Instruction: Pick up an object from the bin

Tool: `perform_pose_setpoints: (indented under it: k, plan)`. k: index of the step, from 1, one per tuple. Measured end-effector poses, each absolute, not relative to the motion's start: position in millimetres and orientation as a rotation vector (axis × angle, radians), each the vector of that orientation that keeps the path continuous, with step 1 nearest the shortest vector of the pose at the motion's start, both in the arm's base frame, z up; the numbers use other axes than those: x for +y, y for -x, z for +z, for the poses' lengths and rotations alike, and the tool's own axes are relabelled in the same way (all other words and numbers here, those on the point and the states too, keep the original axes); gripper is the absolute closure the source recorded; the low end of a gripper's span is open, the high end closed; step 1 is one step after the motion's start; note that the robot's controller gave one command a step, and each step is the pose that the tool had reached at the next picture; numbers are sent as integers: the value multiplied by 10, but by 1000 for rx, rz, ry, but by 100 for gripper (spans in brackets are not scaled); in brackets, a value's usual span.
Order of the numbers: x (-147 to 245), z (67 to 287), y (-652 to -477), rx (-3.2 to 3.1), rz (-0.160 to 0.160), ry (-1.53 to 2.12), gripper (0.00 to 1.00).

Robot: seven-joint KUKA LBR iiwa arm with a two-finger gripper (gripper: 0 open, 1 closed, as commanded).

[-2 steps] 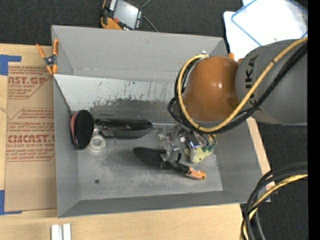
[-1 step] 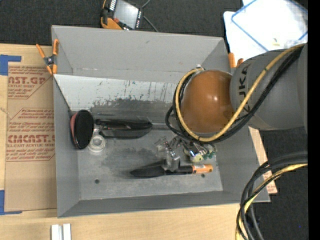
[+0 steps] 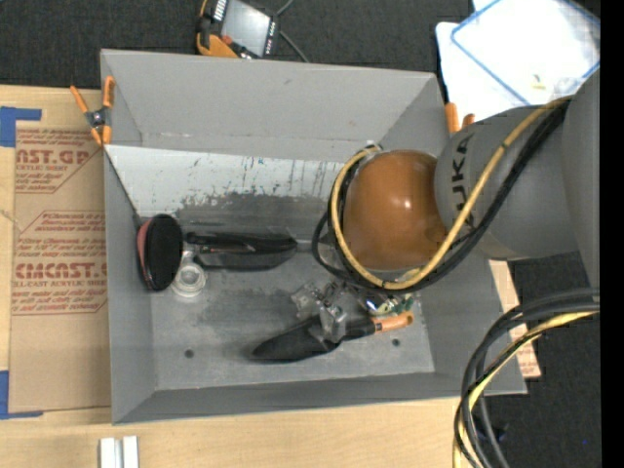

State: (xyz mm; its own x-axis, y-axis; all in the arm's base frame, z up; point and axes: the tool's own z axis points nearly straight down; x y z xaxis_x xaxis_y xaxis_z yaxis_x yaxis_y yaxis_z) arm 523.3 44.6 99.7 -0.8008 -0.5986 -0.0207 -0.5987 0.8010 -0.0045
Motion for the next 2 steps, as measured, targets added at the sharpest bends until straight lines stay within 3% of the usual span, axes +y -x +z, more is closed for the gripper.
perform_pose_setpoints:
  k: [1, 2]
  plan:
    - [461, 1090, -5083, 2877, 12, 1219, 100]
    - [381, 800, -5212, 2874, 11, 1210, 100]
